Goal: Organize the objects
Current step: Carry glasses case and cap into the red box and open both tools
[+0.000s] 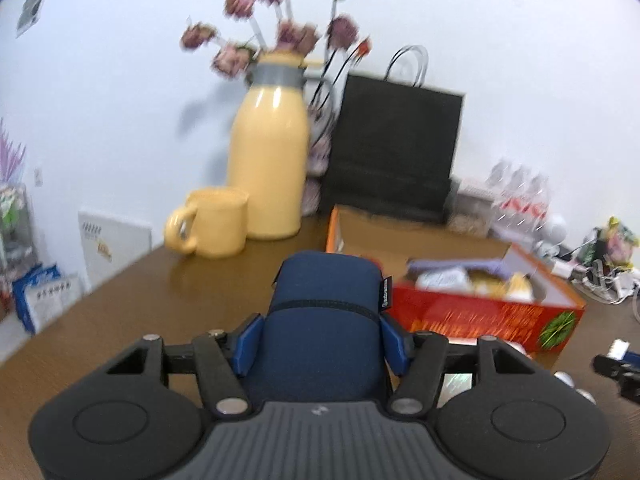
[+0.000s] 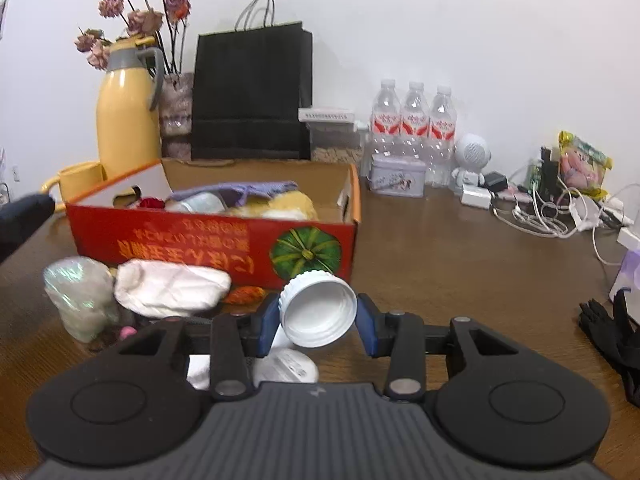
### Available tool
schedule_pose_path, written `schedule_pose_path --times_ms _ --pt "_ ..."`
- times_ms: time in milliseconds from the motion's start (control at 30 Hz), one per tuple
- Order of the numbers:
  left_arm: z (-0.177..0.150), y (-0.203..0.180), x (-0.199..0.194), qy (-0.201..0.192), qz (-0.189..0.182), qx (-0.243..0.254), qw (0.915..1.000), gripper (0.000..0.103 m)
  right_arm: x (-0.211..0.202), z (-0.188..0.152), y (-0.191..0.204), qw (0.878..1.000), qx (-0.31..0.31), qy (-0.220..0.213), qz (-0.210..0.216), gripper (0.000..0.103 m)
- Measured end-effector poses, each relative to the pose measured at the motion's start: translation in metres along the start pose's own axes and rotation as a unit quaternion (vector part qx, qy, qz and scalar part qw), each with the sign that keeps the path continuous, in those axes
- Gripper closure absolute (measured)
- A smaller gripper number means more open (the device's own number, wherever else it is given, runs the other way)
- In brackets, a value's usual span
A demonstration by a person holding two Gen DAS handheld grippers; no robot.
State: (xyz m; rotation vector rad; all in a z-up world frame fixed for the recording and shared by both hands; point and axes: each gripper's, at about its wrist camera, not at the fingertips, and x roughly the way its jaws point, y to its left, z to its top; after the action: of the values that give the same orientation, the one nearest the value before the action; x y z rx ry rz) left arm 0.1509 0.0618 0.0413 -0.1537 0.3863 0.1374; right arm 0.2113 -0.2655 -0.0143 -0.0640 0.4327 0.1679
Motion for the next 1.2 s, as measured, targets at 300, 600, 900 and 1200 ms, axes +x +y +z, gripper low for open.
schedule_pose_path --times_ms 300,600,900,1200 --pt "0.047 -0.03 0.003 -0.022 -0.001 0.03 0.9993 0.043 0.004 0.029 0.014 0.998 0.011 -0.043 0.039 0.063" --pt "0.065 -0.06 0.053 0.008 -0.023 0.025 0.9994 0.043 0.036 0.074 0.015 0.998 -0.011 -0.046 0.052 0.063" --pt "0.084 -0.082 0.107 0.01 0.0 0.044 0.999 0.043 0.088 0.1 0.03 0.994 -0.027 -0.044 0.093 0.063" --pt "0.099 -0.081 0.157 0.03 -0.003 0.019 0.9994 0.043 0.122 0.113 0.027 0.996 -0.016 -0.027 0.087 0.063"
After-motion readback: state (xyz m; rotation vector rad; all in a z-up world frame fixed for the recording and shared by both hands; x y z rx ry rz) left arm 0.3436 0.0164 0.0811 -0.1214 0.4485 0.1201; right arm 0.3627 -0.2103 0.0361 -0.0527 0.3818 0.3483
